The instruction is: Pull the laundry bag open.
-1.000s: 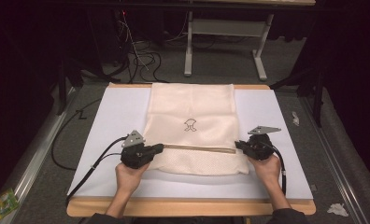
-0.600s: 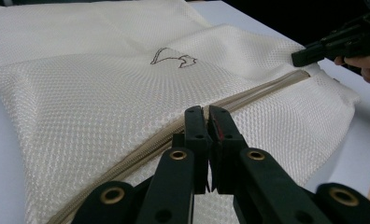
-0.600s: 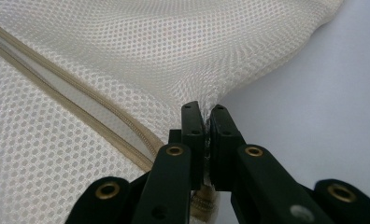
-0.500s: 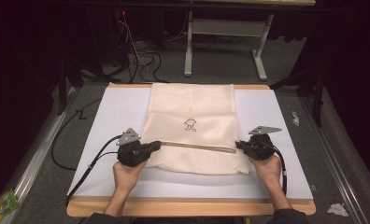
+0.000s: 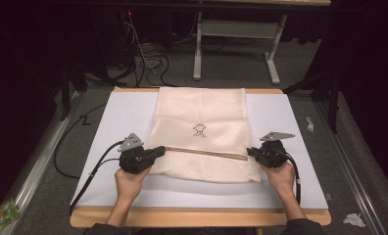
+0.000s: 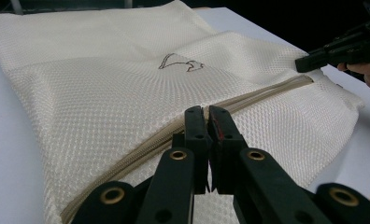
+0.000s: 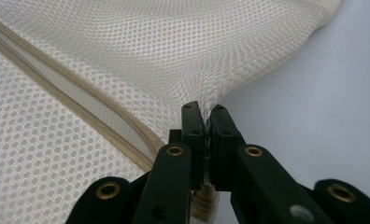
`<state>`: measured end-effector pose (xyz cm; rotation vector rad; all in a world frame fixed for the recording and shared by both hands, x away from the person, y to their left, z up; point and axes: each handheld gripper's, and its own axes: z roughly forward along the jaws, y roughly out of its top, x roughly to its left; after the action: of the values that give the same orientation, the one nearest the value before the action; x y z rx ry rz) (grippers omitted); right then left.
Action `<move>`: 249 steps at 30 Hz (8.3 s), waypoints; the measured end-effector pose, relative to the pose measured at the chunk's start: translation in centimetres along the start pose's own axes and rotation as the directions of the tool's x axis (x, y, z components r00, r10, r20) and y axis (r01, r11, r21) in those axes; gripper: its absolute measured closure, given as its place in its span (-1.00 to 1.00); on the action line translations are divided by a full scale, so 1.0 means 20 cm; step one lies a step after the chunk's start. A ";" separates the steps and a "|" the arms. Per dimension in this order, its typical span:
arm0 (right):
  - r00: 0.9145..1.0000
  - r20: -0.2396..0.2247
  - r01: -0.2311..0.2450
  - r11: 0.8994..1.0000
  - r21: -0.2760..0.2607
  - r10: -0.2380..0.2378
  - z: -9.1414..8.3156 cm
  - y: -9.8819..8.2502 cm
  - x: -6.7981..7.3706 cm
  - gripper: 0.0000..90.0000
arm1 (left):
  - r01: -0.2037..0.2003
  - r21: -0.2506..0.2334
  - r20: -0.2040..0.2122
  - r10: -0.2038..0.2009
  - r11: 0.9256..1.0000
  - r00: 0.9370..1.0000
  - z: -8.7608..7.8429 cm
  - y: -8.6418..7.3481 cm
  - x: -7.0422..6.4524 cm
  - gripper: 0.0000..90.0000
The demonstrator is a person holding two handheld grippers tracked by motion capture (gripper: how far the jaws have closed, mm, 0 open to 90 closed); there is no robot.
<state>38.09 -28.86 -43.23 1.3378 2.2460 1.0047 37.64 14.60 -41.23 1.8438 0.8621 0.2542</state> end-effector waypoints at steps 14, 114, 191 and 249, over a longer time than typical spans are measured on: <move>1.000 0.009 -0.001 1.000 0.000 0.001 0.00 0.00 -0.02 0.95 | 0.031 -0.023 -0.023 -0.032 0.999 0.999 -0.07 -0.02 0.07 0.94; 0.997 0.077 0.022 0.999 -0.038 -0.019 -0.11 0.06 -0.05 0.97 | 0.066 -0.014 -0.116 -0.067 0.998 0.991 -0.23 -0.06 0.22 0.94; 0.998 0.060 -0.018 1.000 0.020 0.016 0.03 -0.10 -0.04 0.70 | -0.024 0.201 -0.235 0.072 0.979 0.969 -0.08 -0.16 0.13 0.91; 0.974 0.158 -0.115 0.954 -0.278 0.164 -0.36 -0.21 -0.27 0.46 | 0.024 -0.115 -0.344 -0.063 0.993 0.937 -0.36 -0.14 0.28 0.47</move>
<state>33.95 -37.72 -41.66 1.4192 1.8313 1.1393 36.58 24.06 -41.65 1.7006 1.1064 0.6016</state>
